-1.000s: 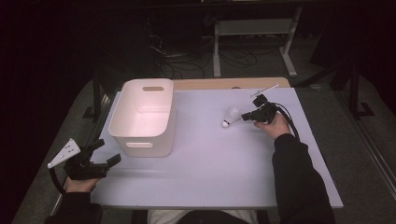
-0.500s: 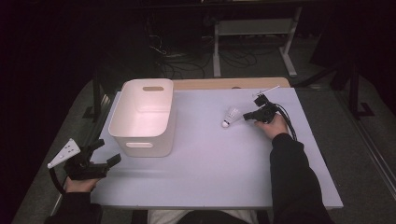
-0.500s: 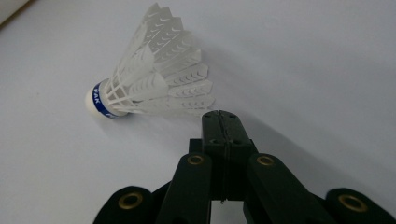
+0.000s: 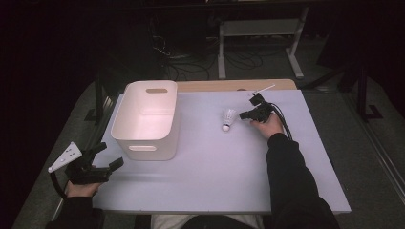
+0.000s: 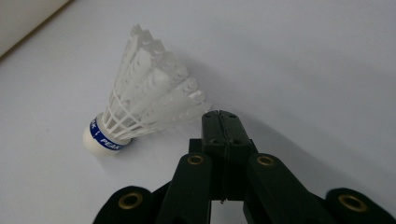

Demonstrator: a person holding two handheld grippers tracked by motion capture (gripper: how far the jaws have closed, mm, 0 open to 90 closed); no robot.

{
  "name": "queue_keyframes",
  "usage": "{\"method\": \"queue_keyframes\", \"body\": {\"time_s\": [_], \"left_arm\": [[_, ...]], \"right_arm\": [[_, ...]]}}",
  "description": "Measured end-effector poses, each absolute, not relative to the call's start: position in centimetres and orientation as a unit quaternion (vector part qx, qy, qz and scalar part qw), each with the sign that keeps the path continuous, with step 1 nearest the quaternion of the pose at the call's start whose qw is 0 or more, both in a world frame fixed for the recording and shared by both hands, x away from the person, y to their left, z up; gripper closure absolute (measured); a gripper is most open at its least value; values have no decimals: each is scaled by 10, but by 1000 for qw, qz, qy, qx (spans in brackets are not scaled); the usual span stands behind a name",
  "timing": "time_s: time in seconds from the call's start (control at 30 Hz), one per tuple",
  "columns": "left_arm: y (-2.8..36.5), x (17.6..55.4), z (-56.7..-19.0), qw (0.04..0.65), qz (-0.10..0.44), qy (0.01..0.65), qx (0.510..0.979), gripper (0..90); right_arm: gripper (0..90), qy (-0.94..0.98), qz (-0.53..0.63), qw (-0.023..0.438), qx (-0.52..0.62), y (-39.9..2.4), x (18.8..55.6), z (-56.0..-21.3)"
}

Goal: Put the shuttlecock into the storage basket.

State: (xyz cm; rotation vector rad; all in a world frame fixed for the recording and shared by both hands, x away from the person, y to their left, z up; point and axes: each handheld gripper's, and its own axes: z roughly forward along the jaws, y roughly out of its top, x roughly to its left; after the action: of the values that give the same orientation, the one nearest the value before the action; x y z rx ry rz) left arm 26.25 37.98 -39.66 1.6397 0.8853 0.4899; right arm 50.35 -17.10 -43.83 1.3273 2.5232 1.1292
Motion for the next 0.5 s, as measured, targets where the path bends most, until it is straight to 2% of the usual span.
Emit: {"method": "queue_keyframes", "body": {"time_s": [0.5], "left_arm": [[380, 262, -397, 571, 209, 377, 698, 0]], "right_arm": [[889, 831, 367, 28, 417, -139, 512, -440]]}}
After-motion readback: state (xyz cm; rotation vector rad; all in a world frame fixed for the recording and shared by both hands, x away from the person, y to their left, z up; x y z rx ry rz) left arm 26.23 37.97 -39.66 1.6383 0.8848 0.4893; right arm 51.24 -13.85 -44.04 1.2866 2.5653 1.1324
